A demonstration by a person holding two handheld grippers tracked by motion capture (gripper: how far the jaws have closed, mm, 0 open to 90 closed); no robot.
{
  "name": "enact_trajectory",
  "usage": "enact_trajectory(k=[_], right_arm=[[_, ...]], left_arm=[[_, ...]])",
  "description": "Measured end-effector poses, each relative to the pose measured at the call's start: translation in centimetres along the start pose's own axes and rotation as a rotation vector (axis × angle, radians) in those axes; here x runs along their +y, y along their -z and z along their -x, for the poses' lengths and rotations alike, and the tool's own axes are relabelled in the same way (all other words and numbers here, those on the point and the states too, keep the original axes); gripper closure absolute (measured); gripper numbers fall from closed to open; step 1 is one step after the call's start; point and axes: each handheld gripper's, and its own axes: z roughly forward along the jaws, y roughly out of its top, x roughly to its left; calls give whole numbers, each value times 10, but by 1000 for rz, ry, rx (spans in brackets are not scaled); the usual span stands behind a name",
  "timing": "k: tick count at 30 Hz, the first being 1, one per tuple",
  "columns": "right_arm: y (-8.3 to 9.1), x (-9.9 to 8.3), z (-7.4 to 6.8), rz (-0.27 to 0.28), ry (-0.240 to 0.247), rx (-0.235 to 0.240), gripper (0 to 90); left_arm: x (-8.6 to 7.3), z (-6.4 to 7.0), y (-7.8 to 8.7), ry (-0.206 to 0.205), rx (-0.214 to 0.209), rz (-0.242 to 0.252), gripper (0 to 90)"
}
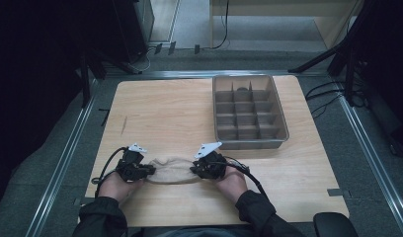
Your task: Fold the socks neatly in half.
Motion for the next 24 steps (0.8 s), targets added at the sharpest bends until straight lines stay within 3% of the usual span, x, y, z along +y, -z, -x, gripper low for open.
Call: enact_trajectory(k=[4, 14, 17, 19, 21, 24], right_arm=[[4, -8, 3, 27, 7, 14, 735], [12, -16, 5, 29, -9, 29, 760], [12, -14, 5, 19, -39, 29, 723], [12, -10, 5, 16, -75, 66, 666], [16, -6, 4, 23, -63, 60, 705], [27, -2, 2, 65, -51, 52, 743]], left_arm=[[0, -2, 0, 7, -3, 0, 796], [0, -10, 1, 21, -32, -3, 808], [2, -11, 1, 10, -18, 3, 799], [4, -10, 0, 24, -15, 1, 772], [4, -8, 1, 3, -11, 1, 749], [4, -9, 3, 18, -17, 11, 735]])
